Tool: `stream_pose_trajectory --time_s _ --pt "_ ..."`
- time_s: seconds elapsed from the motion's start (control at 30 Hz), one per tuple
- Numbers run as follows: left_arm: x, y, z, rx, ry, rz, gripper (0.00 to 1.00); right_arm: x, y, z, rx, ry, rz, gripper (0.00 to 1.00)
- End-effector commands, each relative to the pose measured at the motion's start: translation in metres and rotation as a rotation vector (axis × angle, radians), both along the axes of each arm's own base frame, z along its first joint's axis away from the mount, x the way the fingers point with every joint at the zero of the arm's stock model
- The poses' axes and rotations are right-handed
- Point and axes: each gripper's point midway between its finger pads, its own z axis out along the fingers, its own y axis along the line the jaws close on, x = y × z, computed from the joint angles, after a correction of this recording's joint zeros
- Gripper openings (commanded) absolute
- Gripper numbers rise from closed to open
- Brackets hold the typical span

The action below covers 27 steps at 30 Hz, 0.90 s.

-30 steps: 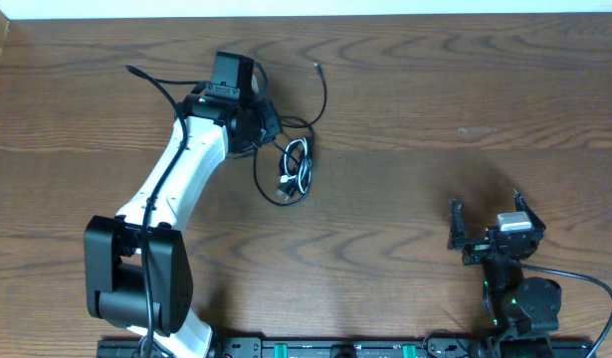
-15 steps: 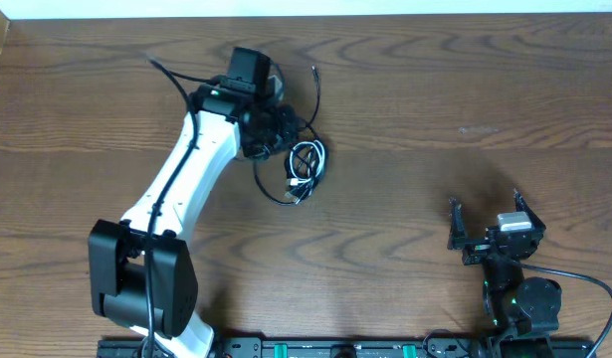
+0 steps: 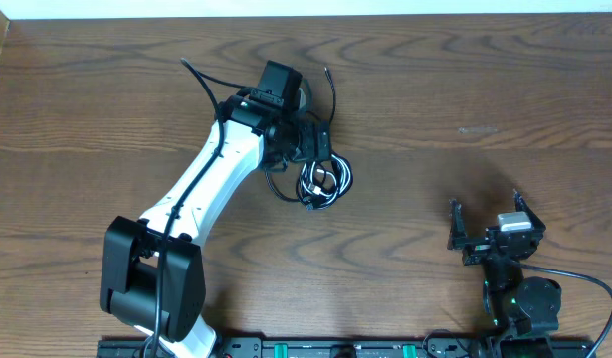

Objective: Untangle cables

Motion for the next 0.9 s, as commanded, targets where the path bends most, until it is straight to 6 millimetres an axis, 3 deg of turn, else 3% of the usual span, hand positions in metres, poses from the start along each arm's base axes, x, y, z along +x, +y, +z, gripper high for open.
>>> stream_pose_trajectory --time_s 0.0,0.1,0.87 --pt "0.012 -0.002 0.014 -0.011 -0.066 0.001 0.98 0.000 -0.001 -0.001 -0.011 0.001 -0.004 0.99" --pt "0.025 -0.007 0.033 -0.044 -0.149 0.001 0.98 0.000 -0.001 -0.001 -0.011 0.001 -0.004 0.99" --pt "0.024 -0.007 0.032 -0.043 -0.145 0.001 0.98 0.000 -0.001 -0.001 -0.011 0.001 -0.004 0.99"
